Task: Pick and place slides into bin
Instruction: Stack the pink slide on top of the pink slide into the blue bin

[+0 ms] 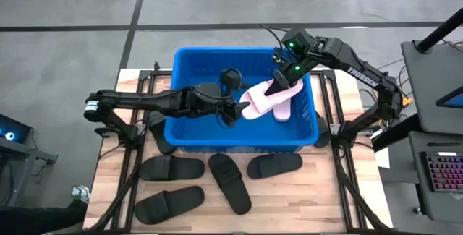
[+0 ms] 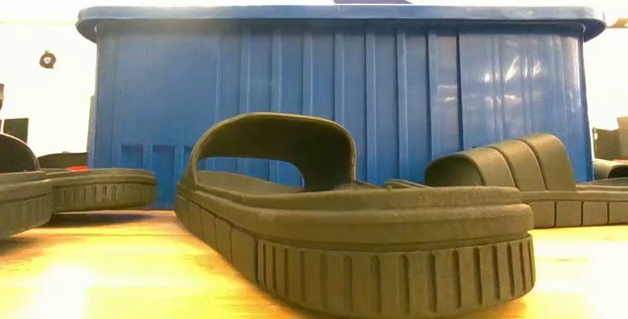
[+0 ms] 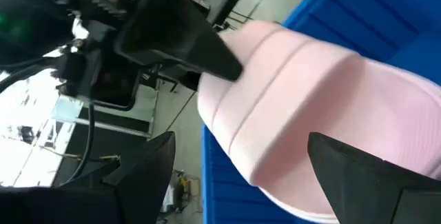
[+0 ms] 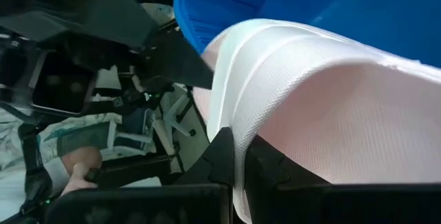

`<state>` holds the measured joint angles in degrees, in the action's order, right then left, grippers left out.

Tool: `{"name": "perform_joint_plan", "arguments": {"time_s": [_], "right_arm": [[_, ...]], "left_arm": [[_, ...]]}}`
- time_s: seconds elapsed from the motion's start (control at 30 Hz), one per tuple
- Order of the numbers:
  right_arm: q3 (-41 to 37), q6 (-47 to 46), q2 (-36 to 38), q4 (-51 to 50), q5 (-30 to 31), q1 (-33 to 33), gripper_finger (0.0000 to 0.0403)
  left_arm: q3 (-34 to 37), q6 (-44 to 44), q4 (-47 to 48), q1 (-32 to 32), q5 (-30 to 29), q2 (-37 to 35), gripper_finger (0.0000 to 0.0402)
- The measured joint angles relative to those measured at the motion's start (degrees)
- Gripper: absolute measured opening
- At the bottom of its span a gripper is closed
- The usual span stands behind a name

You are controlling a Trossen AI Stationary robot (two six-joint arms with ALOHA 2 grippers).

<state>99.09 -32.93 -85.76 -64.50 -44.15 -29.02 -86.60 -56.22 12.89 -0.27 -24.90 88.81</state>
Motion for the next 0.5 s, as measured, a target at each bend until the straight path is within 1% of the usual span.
{"name": "perform_joint_plan", "arguments": {"time_s": [0.13, 0.33, 0.4, 0.5], "right_arm": [[0.0, -0.21, 0.04, 0.02, -0.84, 0.02, 0.0009], [0.0, -0.23, 0.07, 0.03, -0.82, 0.24, 0.0009], [0.0, -0.23, 0.07, 0.07, -0.9, 0.24, 0.0009], [0.0, -0.26, 0.07, 0.24, -1.26, 0.56, 0.0009]], "left_arm": [[0.01, -2.94, -1.19, 0.02, -0.08, 0.56, 0.0315], [0.01, -5.64, -2.51, 0.29, -3.36, 1.62, 0.0315], [0.01, -6.92, -3.98, 0.29, -4.44, 1.96, 0.0315], [0.06, -8.73, -7.13, 0.29, -4.57, 2.59, 0.0315]]}}
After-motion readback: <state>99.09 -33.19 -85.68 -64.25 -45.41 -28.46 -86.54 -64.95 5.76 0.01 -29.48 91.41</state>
